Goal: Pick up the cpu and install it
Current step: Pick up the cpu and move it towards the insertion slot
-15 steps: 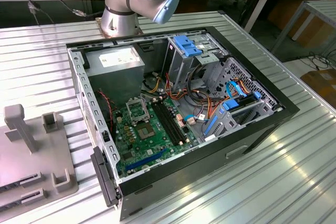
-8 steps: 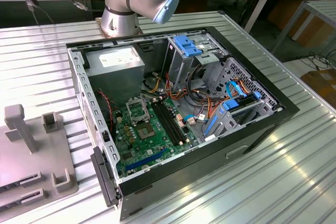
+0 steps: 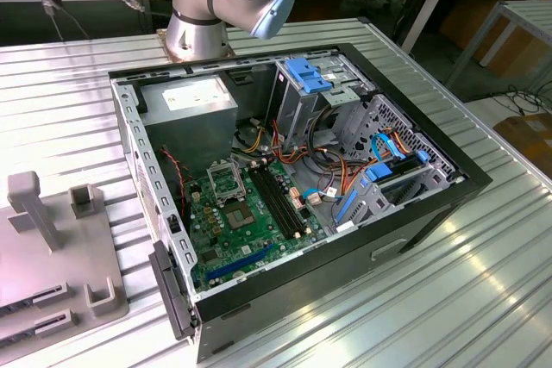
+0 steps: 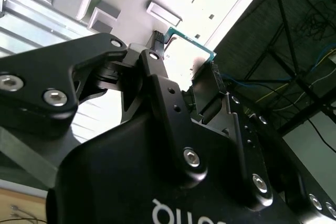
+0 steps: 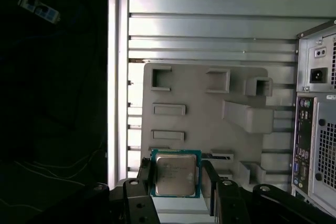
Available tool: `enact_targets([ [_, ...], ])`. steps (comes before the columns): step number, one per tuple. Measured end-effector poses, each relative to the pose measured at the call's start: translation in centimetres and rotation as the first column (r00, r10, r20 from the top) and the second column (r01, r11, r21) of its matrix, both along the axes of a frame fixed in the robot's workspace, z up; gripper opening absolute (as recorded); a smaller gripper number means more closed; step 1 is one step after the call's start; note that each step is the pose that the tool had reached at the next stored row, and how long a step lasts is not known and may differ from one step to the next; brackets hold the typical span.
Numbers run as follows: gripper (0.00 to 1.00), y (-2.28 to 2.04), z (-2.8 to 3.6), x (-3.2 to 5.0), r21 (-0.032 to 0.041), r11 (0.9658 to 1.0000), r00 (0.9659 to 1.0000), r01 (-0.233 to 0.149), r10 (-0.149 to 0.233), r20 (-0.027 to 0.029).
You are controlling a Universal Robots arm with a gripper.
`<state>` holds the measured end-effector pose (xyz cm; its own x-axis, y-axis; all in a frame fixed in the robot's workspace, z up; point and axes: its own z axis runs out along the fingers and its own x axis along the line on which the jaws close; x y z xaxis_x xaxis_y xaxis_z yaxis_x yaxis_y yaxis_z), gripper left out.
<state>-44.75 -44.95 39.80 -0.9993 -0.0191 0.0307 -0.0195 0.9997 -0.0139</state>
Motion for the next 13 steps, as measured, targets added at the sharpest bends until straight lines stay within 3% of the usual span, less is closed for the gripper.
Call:
enact_targets([
  [5, 0.47, 0.0, 0.02, 0.0, 0.0, 1.0, 1.0, 0.0, 0.0, 0.0],
  [13, 0.47, 0.0, 0.02, 0.71, 0.0, 1.0, 1.0, 0.0, 0.0, -0.0001],
])
